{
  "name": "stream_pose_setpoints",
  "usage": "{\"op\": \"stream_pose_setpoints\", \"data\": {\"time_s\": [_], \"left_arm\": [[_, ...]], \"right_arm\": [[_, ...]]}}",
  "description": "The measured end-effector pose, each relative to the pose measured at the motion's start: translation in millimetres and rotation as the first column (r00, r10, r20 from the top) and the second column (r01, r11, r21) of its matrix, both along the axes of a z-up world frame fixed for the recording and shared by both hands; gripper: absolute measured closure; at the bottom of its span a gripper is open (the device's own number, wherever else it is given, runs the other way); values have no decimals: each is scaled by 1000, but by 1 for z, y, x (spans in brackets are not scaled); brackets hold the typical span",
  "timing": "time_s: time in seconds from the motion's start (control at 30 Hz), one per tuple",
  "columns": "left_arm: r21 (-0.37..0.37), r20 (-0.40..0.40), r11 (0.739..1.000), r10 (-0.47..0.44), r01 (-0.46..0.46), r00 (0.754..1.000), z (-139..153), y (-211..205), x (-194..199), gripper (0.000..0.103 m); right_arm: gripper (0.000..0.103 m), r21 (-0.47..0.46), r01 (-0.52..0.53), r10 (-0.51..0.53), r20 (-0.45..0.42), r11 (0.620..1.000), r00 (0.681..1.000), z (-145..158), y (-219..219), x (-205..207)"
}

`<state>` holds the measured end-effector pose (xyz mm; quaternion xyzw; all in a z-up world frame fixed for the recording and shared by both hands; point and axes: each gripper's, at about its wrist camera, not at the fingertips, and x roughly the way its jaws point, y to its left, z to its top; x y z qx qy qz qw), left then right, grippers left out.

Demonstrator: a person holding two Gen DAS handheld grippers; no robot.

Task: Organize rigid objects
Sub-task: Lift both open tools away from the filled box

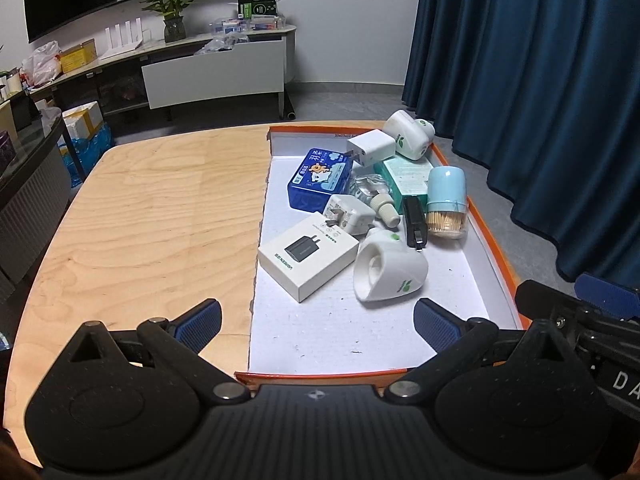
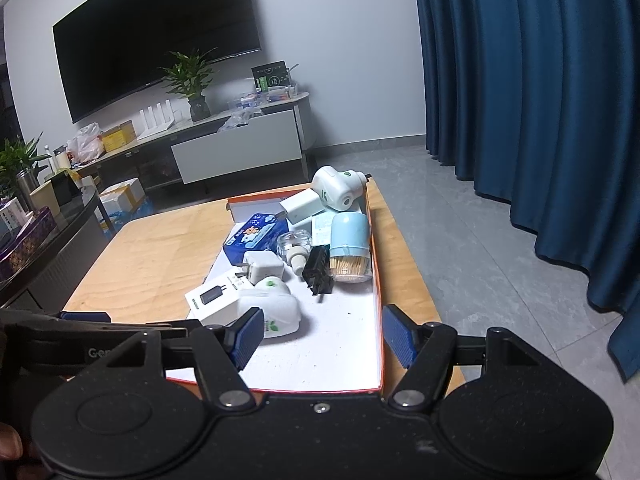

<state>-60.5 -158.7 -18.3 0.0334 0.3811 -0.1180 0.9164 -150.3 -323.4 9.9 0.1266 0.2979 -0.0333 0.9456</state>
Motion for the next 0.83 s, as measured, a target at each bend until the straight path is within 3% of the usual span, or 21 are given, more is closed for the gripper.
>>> {"op": "stream_pose_setpoints", "data": {"time_s": [0.83], "left_arm": [[3, 16, 1000, -22, 22, 1000, 0, -4, -10, 0]], "right_arm": [[24, -1, 5, -5, 2, 1000, 1000, 3, 2, -5]]}}
